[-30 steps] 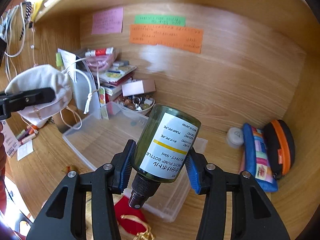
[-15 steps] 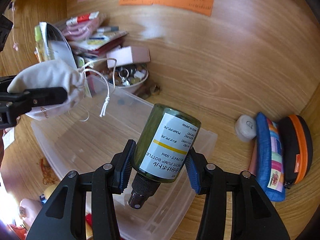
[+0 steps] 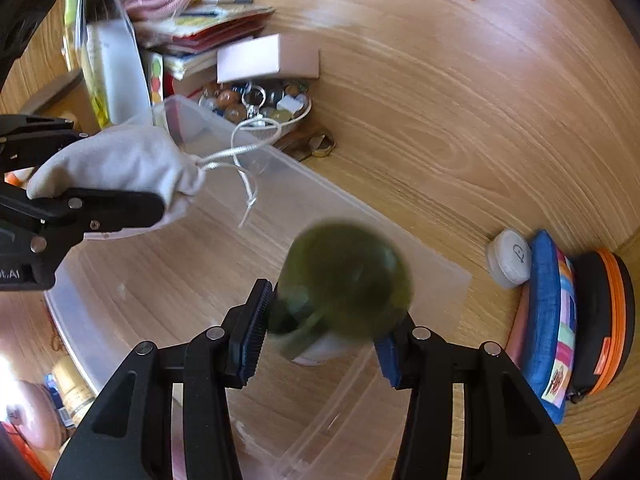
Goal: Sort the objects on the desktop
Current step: 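Release the pouch from the left tool into the bin while the right releases the bottle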
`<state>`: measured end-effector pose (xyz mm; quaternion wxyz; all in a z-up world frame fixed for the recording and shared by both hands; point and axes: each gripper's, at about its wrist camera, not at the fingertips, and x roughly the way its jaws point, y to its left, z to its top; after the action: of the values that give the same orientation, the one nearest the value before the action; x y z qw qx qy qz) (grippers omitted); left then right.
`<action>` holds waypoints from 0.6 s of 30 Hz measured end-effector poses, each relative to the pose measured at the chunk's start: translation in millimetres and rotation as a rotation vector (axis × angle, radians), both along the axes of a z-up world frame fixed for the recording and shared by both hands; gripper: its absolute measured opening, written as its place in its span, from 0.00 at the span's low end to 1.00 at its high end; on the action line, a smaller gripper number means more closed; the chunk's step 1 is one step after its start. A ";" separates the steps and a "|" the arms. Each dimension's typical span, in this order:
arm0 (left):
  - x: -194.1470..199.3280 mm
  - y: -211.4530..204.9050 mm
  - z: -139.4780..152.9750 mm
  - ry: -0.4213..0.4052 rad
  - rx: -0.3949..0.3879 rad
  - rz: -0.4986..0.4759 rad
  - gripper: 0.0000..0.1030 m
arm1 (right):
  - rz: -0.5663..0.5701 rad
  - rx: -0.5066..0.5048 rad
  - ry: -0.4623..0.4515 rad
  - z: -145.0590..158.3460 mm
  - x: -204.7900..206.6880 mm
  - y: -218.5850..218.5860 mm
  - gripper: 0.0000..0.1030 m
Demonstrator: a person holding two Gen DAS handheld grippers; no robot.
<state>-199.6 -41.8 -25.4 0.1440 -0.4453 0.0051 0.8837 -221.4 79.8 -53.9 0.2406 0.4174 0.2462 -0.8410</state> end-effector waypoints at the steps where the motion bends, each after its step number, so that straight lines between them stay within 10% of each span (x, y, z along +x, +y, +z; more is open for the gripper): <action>1: -0.6 0.6 -1.7 -0.004 -0.011 -0.001 0.46 | 0.006 0.014 0.000 -1.2 0.8 -2.6 0.42; 18: -1.2 12.0 -13.4 -0.013 -0.116 -0.031 0.56 | 0.038 0.133 -0.018 -9.9 0.1 -16.8 0.42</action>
<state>-200.7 -29.8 -38.8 0.1317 -0.4583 0.0621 0.8768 -221.2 62.9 -63.9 0.2302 0.4352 0.3074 -0.8143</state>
